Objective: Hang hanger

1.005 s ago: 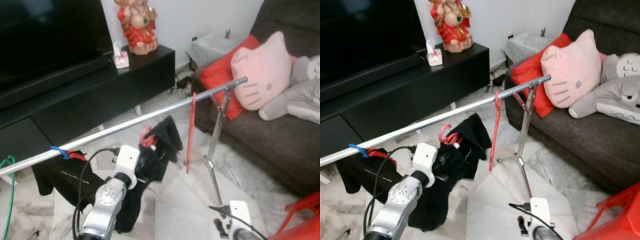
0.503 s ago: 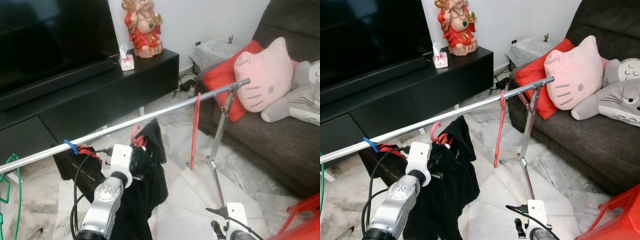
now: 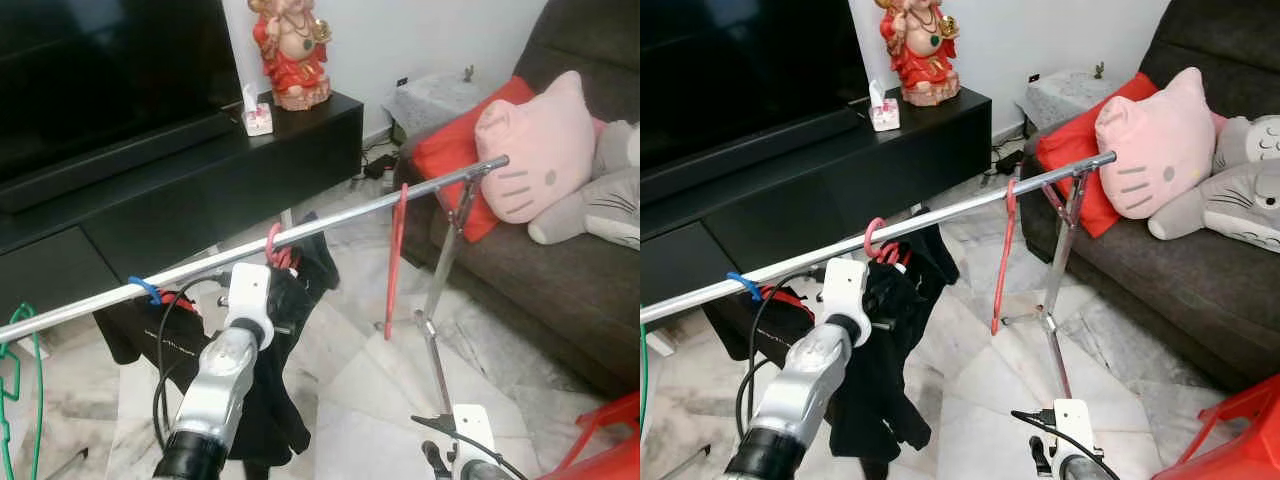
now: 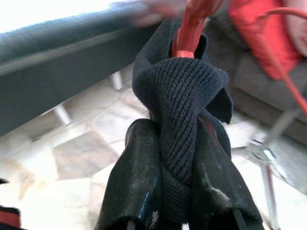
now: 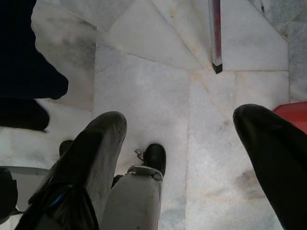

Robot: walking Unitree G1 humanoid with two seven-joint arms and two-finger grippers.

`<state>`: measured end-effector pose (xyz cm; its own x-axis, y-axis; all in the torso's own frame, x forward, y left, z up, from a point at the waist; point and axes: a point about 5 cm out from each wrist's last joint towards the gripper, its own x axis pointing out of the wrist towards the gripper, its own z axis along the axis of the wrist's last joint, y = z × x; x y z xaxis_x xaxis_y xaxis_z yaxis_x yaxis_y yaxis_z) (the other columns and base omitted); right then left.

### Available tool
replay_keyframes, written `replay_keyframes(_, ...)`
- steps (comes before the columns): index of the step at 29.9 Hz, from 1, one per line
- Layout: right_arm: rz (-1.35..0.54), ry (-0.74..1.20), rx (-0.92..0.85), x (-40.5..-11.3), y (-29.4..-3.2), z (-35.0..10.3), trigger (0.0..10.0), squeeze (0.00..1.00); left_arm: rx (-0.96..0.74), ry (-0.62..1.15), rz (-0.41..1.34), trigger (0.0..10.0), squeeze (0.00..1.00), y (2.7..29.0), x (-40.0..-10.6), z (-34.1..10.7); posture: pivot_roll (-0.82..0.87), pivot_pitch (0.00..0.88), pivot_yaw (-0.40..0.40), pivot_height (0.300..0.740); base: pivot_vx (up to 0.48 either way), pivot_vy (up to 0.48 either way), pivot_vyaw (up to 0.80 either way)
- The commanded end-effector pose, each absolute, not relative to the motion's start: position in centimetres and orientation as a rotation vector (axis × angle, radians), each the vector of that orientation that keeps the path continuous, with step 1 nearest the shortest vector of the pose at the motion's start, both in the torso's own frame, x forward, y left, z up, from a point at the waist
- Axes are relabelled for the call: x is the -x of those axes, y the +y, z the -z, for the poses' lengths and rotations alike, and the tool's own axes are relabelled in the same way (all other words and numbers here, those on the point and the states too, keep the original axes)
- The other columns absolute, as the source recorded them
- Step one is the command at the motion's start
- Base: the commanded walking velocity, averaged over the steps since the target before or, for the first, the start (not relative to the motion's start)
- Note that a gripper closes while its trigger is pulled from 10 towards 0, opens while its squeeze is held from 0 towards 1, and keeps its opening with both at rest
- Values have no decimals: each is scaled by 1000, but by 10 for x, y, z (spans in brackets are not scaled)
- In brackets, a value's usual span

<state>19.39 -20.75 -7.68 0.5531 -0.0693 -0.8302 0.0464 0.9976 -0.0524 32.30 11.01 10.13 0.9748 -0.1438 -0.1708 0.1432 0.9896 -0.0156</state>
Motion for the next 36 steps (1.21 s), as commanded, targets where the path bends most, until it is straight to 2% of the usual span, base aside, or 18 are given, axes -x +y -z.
replay_keyframes(1, 59, 983, 30, -195, -206, 77, 10000, 0, -10, 154, 90, 10000, 0, 118, -329, -110, -141, 0, 55, 732, 0, 0, 0)
replay_keyframes(13, 54, 985, 27, -194, -203, 78, 10000, 0, -9, 244, -32, 10000, 0, 133, -334, -103, -146, 0, 76, 732, 0, 0, 0)
replay_keyframes(24, 51, 985, 26, -194, -202, 78, 10000, 0, -7, 291, -63, 10000, 0, 137, -332, -96, -147, 0, 80, 732, 0, 0, 0)
replay_keyframes(36, 47, 986, 33, -195, -202, 77, 10000, 0, -59, 378, -4, 10000, 0, 130, -326, -82, -154, 0, 92, 732, 0, 0, 0)
